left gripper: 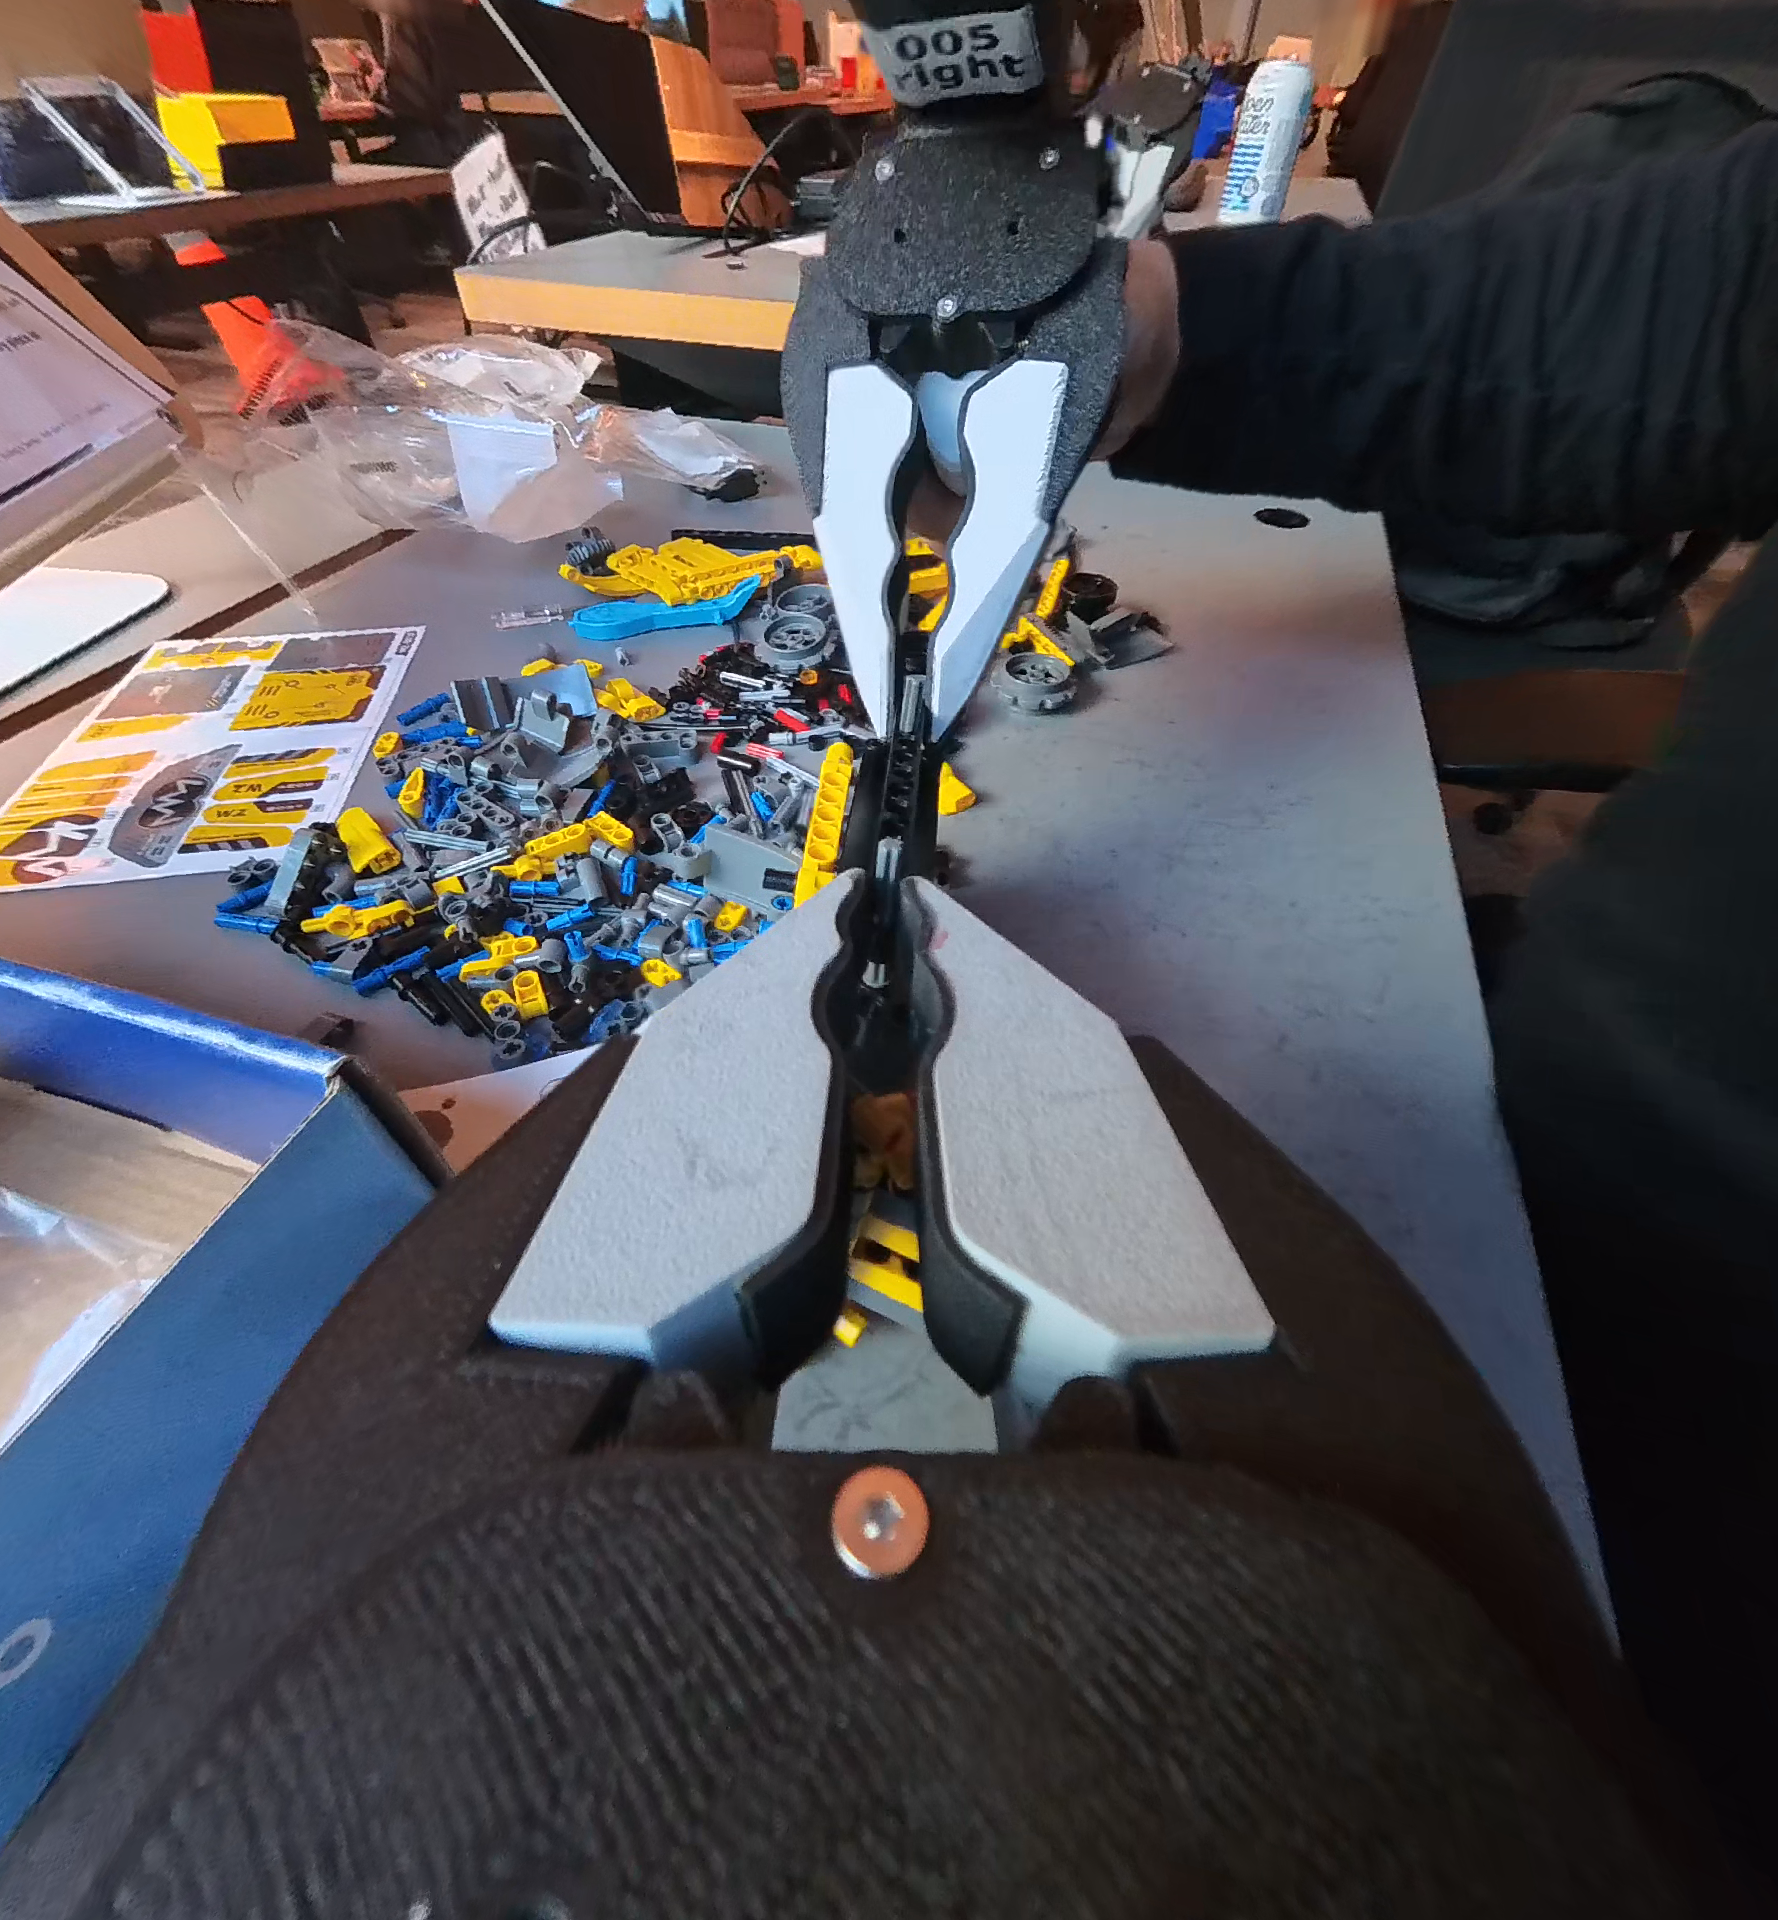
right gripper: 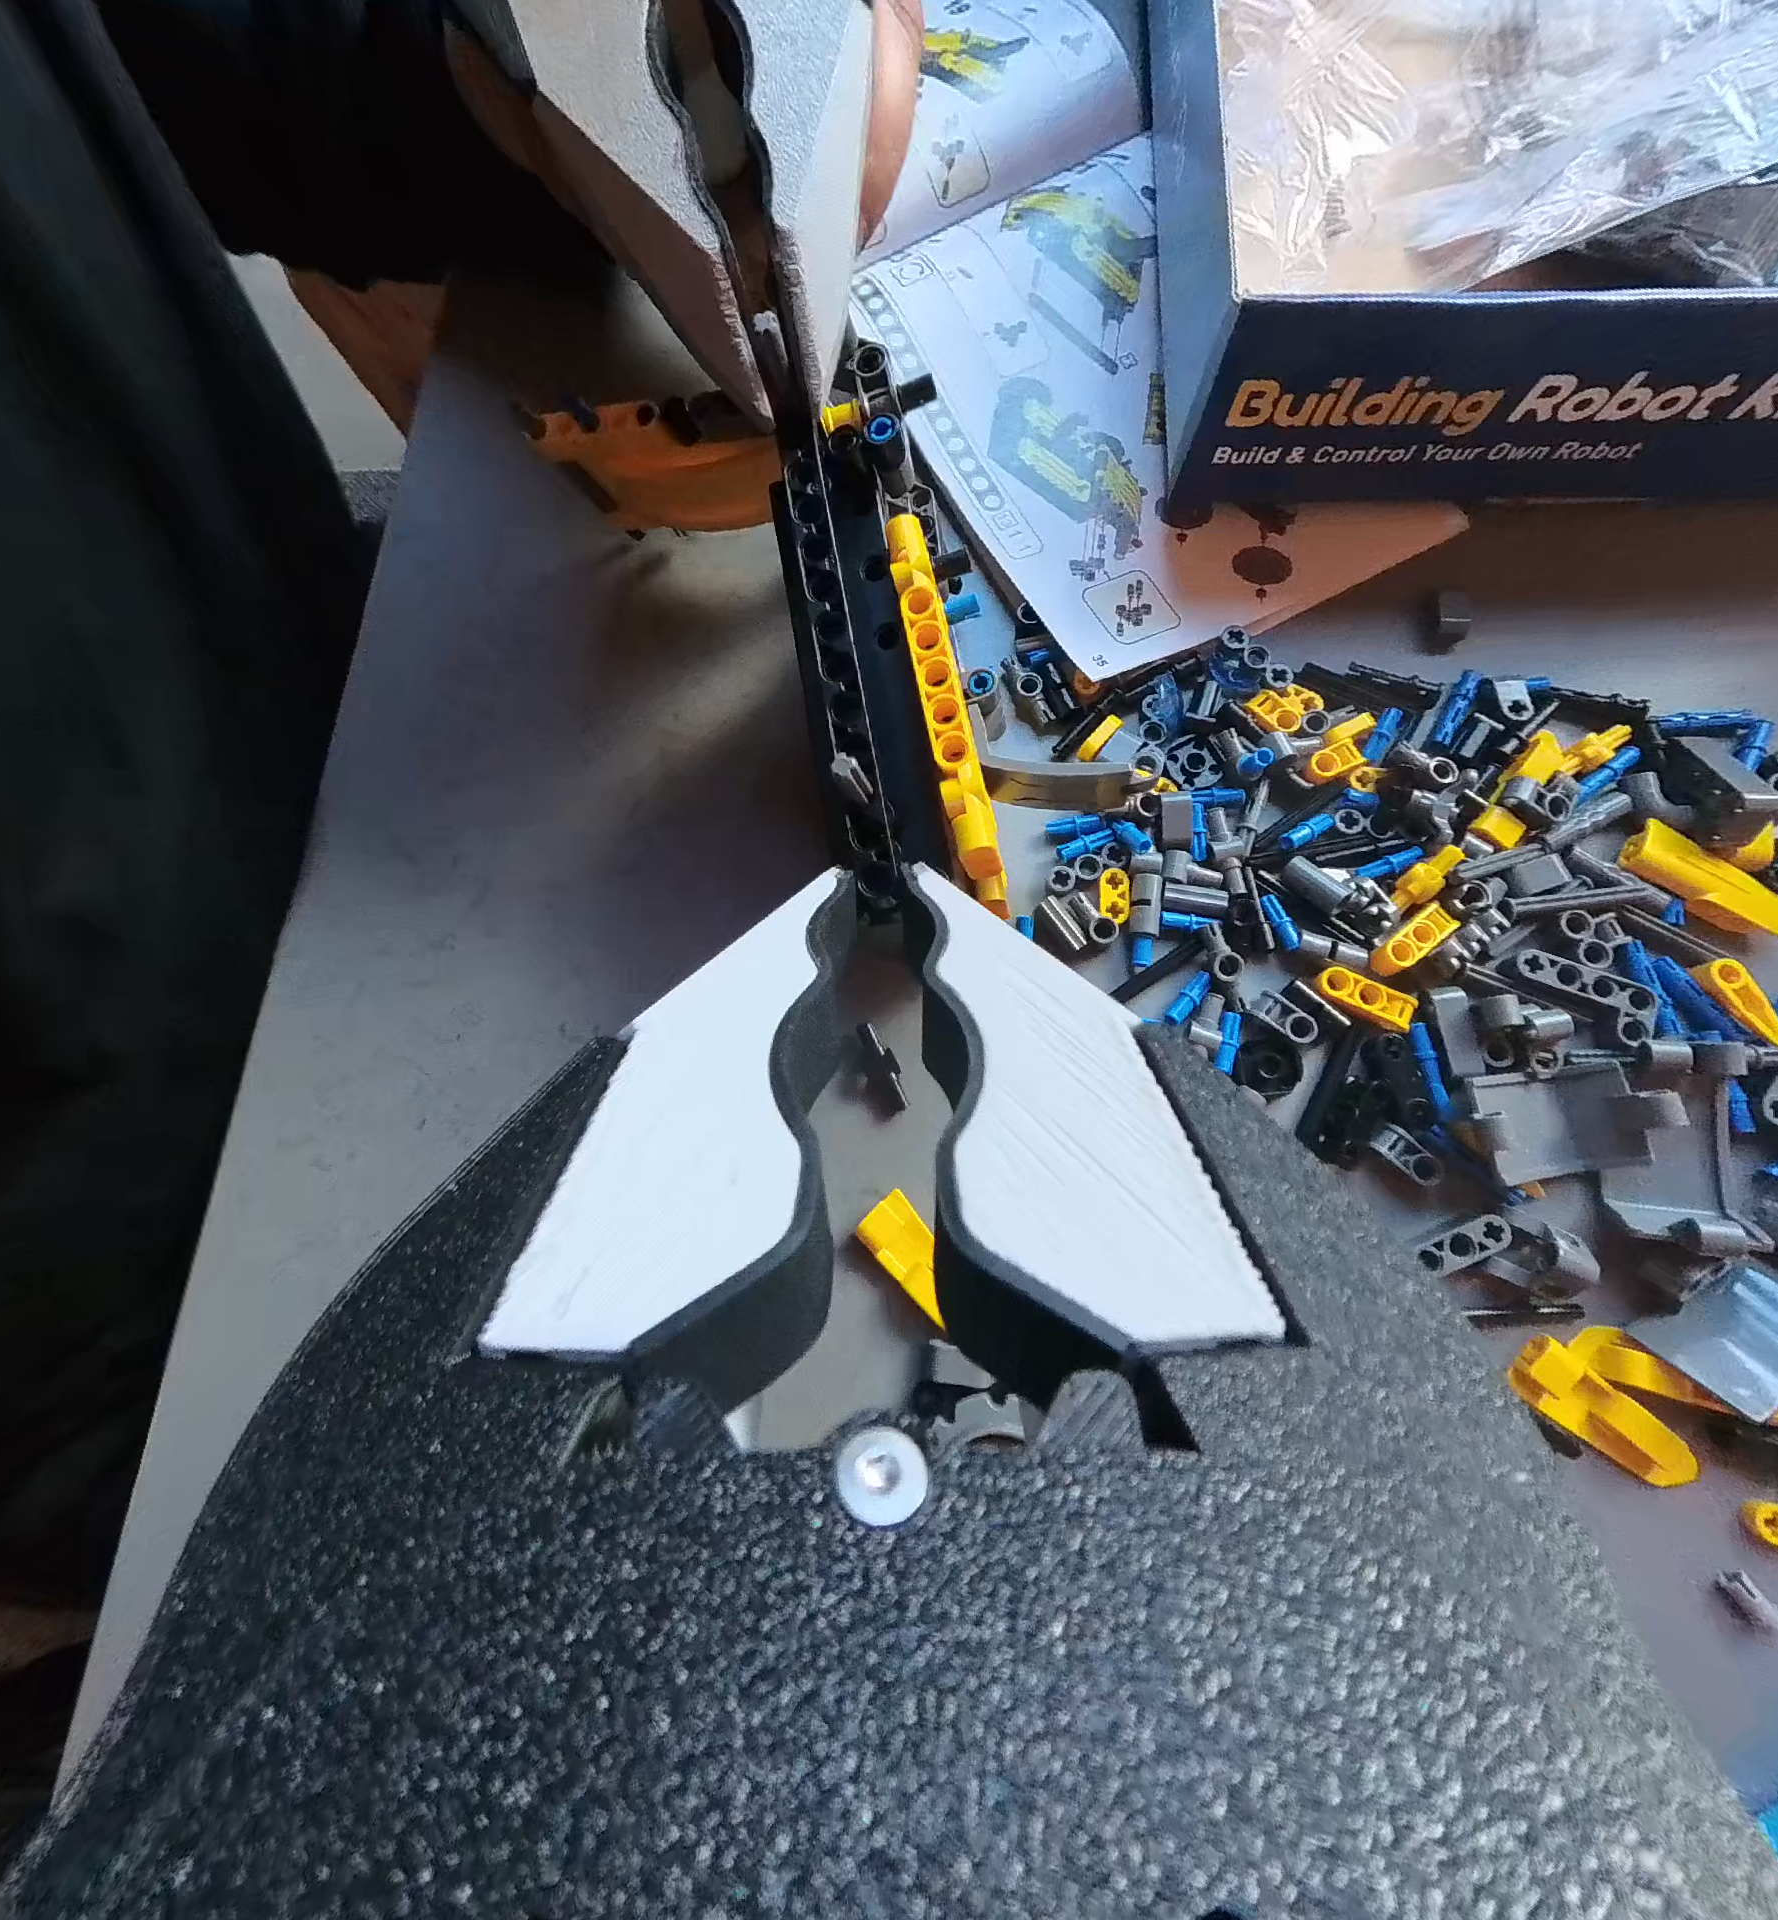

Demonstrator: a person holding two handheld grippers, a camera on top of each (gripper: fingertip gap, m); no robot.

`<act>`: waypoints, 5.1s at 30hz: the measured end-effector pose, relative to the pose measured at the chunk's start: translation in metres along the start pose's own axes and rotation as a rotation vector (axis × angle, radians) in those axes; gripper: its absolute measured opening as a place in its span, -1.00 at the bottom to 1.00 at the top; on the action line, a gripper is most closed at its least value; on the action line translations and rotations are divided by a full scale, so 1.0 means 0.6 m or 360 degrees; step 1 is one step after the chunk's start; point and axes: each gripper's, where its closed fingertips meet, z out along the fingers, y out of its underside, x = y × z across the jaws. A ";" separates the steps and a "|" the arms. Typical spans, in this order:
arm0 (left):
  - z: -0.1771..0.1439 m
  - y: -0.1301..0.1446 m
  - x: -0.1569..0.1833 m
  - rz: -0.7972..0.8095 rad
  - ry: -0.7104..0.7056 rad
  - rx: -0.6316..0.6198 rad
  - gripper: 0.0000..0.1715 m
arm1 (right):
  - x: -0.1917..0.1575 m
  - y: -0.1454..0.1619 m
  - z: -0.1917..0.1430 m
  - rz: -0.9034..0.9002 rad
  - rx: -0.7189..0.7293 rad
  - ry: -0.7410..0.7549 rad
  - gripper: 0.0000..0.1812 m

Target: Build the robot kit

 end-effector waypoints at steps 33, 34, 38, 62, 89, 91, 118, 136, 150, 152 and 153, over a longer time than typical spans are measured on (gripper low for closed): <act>-0.014 0.004 0.032 -0.0108 0.0170 0.0151 -0.98 | -0.029 -0.008 0.009 -0.0045 0.0201 -0.0106 -0.91; -0.016 0.005 0.034 -0.0110 0.0178 0.0147 -0.98 | -0.033 -0.009 0.010 -0.0046 0.0196 -0.0109 -0.91; -0.029 0.010 0.051 -0.0089 0.0250 0.0122 -0.98 | -0.058 -0.013 0.019 -0.0062 0.0186 -0.0125 -0.90; -0.047 0.025 0.066 0.0004 0.0403 0.0072 -0.97 | -0.091 -0.021 0.032 -0.0059 0.0413 0.0043 -0.66; -0.044 0.010 0.095 -0.0303 0.0422 0.0140 -0.98 | -0.093 0.019 0.093 -0.0029 0.0115 0.0113 -0.59; -0.043 0.011 0.099 -0.0281 0.0408 0.0139 -0.98 | -0.094 0.021 0.090 -0.0059 0.0094 0.0125 -0.58; -0.067 0.001 0.057 -0.0243 0.0077 0.0072 -0.53 | -0.120 -0.107 0.104 -0.0393 -0.0017 0.0211 -0.91; -0.021 0.088 0.078 -0.0084 0.0127 -0.0563 -0.54 | -0.116 -0.102 0.102 -0.0369 -0.0065 0.0201 -0.91; -0.048 0.099 0.059 -0.0794 0.0351 -0.0578 0.03 | -0.120 -0.105 0.107 -0.0356 -0.0018 0.0176 -0.91; -0.046 0.106 0.059 -0.0834 0.0385 -0.0630 0.16 | -0.121 -0.105 0.107 -0.0365 -0.0007 0.0183 -0.91; -0.044 0.106 0.064 -0.0843 0.0424 -0.0651 0.15 | -0.121 -0.105 0.107 -0.0373 -0.0003 0.0188 -0.91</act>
